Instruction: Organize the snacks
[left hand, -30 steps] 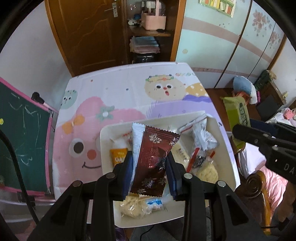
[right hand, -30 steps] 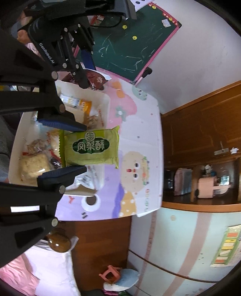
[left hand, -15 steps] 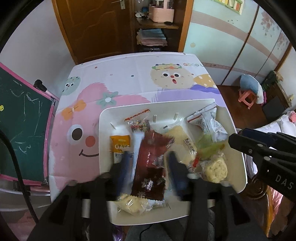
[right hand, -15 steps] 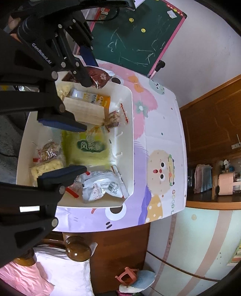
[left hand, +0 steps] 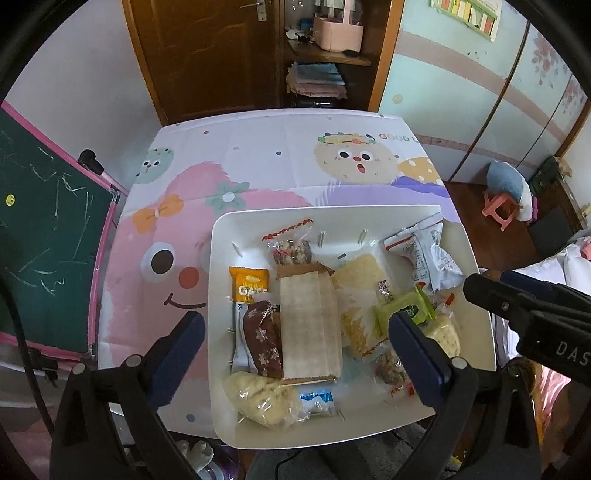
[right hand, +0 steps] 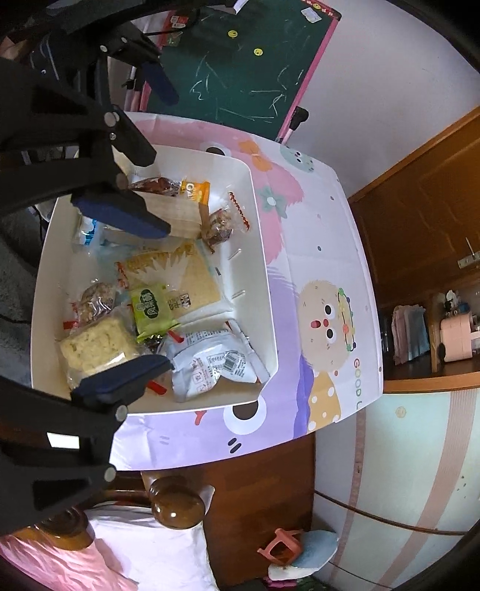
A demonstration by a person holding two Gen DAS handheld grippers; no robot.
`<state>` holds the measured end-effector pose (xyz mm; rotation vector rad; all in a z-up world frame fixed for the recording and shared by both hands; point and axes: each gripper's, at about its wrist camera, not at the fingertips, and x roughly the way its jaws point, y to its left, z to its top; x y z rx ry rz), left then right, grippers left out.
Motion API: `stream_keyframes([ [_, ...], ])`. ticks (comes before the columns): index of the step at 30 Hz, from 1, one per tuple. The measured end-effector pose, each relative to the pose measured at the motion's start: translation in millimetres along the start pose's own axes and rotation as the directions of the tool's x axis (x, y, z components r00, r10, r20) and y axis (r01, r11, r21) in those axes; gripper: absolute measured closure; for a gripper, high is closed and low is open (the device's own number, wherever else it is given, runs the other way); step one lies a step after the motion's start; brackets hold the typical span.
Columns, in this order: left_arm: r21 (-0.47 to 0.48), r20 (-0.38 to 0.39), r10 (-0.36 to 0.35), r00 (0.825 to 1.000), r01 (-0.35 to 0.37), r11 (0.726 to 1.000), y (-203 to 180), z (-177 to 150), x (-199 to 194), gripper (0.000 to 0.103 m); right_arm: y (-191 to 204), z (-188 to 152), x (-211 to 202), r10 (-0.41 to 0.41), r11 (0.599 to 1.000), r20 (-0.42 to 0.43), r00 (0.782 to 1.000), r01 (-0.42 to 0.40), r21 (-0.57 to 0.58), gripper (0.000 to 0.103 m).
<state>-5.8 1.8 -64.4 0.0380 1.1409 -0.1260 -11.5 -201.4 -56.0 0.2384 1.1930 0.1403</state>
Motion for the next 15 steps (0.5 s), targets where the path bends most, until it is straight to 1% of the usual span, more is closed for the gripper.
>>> stream_keyframes([
  [4, -0.012, 0.017, -0.001, 1.0, 0.002, 1.0, -2, -4, -9, 0.004, 0, -2, -4, -0.003, 1.0, 0.007, 1.0, 0.003, -0.002, 0.037],
  [15, -0.027, 0.049, 0.023, 0.999, -0.022, 0.999, -11, -18, -37, 0.004, 3, -11, -25, 0.014, 1.0, 0.041, 0.999, -0.013, -0.022, 0.035],
])
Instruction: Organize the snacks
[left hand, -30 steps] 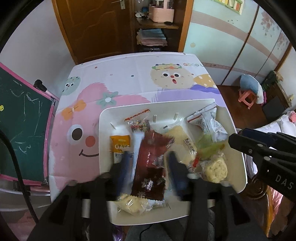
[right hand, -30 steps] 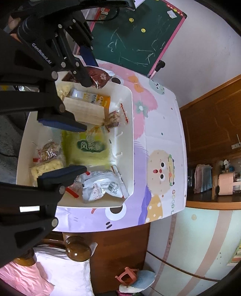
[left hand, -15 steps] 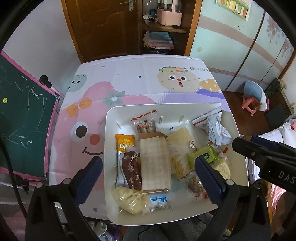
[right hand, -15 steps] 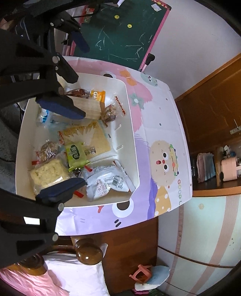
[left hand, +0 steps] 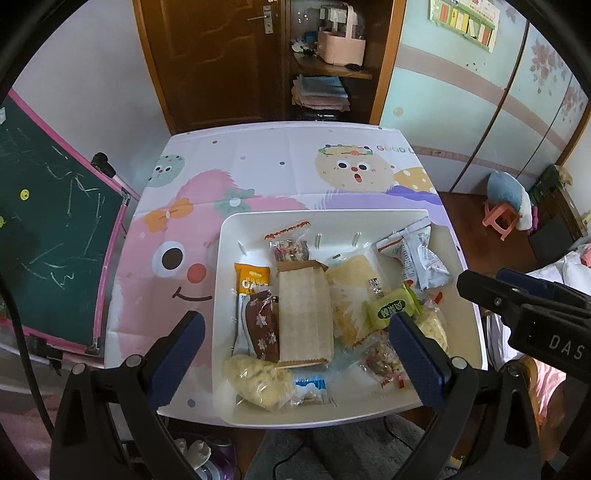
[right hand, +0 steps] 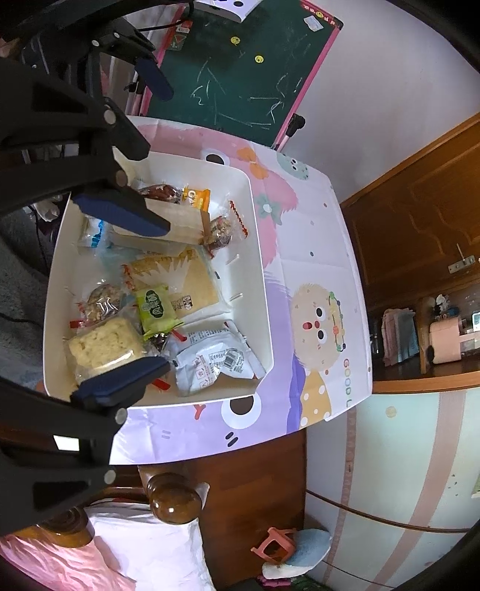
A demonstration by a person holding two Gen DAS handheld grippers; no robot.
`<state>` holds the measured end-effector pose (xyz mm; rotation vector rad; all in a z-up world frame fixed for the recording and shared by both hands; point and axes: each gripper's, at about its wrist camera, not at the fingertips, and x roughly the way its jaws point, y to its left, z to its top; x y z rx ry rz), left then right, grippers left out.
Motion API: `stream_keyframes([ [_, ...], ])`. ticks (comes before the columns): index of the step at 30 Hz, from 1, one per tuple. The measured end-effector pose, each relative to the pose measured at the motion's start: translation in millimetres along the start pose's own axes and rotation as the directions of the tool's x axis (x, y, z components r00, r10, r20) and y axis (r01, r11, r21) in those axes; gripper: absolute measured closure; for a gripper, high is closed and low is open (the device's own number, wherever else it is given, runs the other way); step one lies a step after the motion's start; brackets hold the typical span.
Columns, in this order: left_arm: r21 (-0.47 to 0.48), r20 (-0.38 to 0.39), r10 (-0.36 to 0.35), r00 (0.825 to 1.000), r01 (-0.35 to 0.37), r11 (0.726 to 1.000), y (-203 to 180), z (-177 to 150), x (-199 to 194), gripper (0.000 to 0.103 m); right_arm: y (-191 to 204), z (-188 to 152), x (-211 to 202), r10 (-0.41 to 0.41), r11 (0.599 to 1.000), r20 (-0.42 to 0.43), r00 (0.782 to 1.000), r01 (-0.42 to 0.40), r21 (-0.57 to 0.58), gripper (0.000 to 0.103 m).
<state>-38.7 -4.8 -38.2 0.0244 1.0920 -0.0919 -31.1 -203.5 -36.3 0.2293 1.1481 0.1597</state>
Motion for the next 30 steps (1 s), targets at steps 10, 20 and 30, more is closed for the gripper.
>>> stream_keyframes([
  [10, -0.02, 0.022, 0.014, 1.0, -0.014, 1.0, 0, 0, -36, 0.004, 8, 2, -26, 0.037, 0.999, 0.025, 0.999, -0.036, -0.021, 0.033],
  [20, -0.013, 0.082, 0.033, 0.996, -0.032, 0.999, 1, 19, -76, 0.003, 21, 11, -72, 0.022, 1.0, 0.106, 0.994, -0.02, -0.019, 0.033],
  [30, -0.006, 0.087, 0.035, 0.996, -0.035, 0.999, 9, 33, -83, 0.003, 41, 16, -87, -0.012, 0.999, 0.148, 0.989, 0.018, -0.036, 0.033],
])
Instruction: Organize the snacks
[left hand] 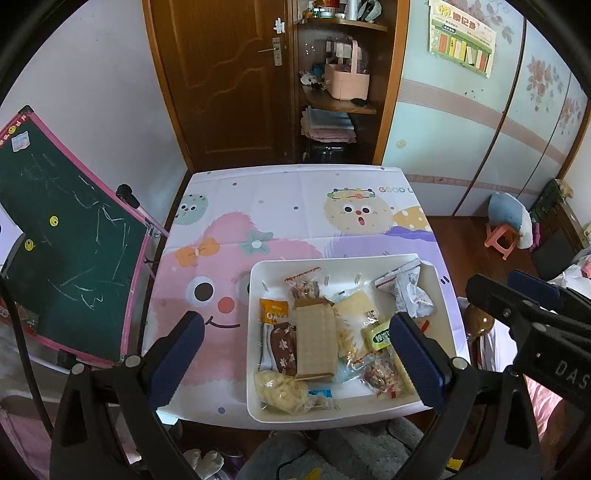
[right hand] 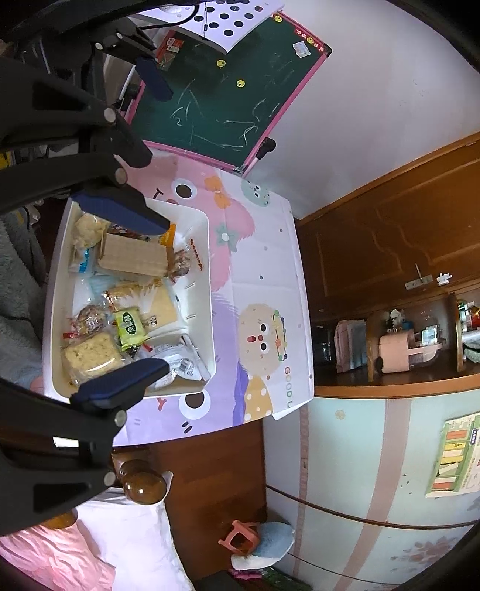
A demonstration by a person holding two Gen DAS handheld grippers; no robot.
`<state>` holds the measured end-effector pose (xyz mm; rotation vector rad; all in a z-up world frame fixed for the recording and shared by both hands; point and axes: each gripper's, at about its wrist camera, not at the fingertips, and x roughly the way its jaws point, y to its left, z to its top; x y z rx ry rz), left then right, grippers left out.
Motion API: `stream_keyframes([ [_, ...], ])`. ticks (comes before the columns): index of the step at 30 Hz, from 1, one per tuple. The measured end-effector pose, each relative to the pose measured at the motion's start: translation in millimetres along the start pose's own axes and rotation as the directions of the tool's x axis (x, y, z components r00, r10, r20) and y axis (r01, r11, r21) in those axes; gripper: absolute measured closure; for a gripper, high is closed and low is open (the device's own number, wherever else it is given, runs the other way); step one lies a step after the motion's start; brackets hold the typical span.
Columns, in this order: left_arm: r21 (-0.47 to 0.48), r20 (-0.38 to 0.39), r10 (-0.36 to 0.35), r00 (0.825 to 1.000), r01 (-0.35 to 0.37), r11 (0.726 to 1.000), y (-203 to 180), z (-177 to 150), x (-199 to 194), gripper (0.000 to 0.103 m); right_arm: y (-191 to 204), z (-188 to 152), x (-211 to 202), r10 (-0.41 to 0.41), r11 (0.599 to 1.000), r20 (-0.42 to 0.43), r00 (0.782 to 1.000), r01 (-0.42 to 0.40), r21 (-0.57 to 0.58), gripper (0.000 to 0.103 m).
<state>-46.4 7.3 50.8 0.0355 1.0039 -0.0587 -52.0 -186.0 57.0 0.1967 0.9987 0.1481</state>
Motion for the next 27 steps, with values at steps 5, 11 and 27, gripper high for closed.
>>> stream_keyframes([
  [5, 0.003, -0.002, 0.0, 1.0, 0.0, 1.0, 2, 3, 2, 0.003, 1, 3, 1, -0.014, 1.0, 0.002, 1.0, 0.014, 0.018, 0.033],
  [11, 0.015, -0.006, 0.0, 1.0, 0.0, 1.0, 4, 9, 7, 0.003, 3, 8, 7, -0.019, 0.999, -0.004, 1.0, 0.019, 0.033, 0.033],
  [27, 0.023, -0.014, 0.003, 1.0, -0.002, 1.0, 6, 18, 12, 0.003, 4, 16, 17, -0.027, 0.999, -0.011, 1.0, 0.027, 0.043, 0.033],
])
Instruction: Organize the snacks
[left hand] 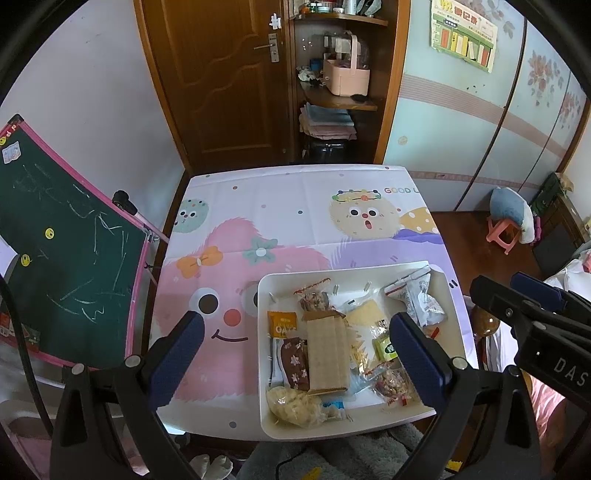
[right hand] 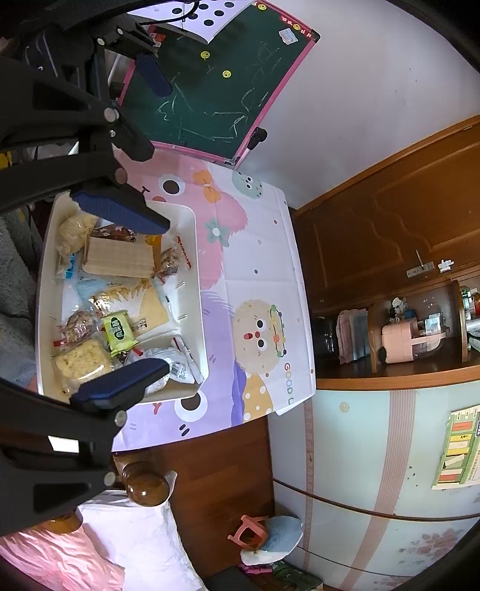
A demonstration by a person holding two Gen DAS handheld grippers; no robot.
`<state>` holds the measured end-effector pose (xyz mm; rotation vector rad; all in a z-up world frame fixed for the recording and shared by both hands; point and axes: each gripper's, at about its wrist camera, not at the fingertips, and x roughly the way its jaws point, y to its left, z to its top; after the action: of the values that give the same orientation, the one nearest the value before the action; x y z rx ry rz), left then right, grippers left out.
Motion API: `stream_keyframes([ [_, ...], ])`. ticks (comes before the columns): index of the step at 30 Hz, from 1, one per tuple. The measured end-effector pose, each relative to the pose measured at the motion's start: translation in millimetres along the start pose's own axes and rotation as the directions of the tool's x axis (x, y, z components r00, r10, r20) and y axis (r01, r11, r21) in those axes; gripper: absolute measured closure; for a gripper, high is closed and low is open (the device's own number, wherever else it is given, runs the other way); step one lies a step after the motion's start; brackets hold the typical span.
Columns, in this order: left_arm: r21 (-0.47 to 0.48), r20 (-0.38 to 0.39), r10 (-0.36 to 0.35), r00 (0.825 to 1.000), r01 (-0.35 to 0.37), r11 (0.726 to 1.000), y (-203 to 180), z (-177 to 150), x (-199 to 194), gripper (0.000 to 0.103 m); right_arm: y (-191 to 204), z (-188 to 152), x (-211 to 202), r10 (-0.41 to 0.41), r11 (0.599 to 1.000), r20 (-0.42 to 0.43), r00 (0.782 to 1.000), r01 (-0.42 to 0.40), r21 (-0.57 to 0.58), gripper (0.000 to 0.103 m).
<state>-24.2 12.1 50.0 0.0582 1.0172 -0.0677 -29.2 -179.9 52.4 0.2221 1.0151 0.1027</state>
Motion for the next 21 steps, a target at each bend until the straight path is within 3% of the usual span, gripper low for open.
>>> stream_keyframes([
  [21, 0.0, -0.001, -0.001, 1.0, 0.001, 1.0, 0.6, 2.1, 0.3, 0.003, -3.3, 5.7, 2.7, 0.001, 1.0, 0.01, 1.0, -0.001, 0.001, 0.033],
])
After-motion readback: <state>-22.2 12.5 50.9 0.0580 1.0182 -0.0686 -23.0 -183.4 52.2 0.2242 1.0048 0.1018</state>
